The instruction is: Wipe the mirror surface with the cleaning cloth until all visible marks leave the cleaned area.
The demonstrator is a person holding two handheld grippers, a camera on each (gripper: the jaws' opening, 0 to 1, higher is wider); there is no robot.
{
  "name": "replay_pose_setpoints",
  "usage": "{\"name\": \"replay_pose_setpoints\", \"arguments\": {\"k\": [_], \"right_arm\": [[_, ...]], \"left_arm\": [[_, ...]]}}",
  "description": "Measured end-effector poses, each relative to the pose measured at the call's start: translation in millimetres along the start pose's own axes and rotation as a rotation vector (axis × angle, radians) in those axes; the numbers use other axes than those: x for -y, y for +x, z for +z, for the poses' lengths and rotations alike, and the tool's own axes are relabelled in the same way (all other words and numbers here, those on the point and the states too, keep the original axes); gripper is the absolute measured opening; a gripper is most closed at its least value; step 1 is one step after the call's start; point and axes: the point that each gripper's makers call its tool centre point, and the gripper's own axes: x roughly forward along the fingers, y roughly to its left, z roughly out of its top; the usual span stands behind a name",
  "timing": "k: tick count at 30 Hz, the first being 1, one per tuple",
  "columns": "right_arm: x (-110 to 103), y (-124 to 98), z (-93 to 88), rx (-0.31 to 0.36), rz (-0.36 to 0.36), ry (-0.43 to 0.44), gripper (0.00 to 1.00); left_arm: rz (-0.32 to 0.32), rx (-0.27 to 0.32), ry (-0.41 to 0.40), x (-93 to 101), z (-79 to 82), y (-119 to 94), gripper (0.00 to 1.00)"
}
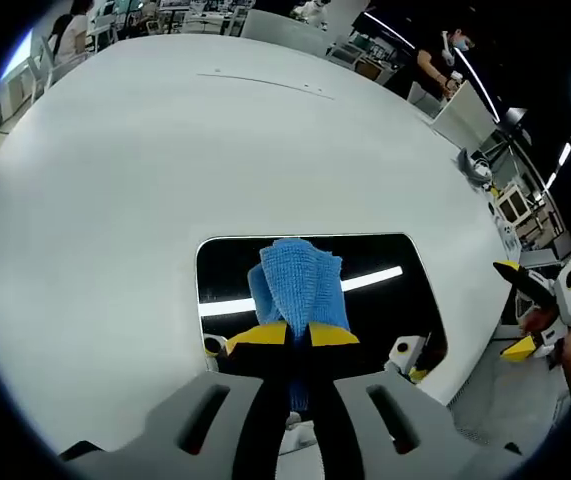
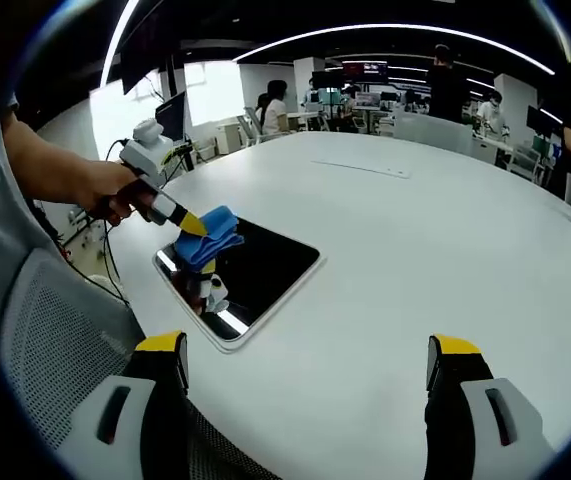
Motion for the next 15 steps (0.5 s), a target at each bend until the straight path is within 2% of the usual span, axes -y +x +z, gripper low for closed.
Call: {"name": "replay_pose_setpoints", "arguments": {"k": [15], "right_arm": [[-3.0, -1.0, 2.5, 0.018, 0.007, -0.012, 0.98]], "left_arm": [[-0.008, -0.007, -0.019, 2.9, -26.0, -15.0, 0.02]]}}
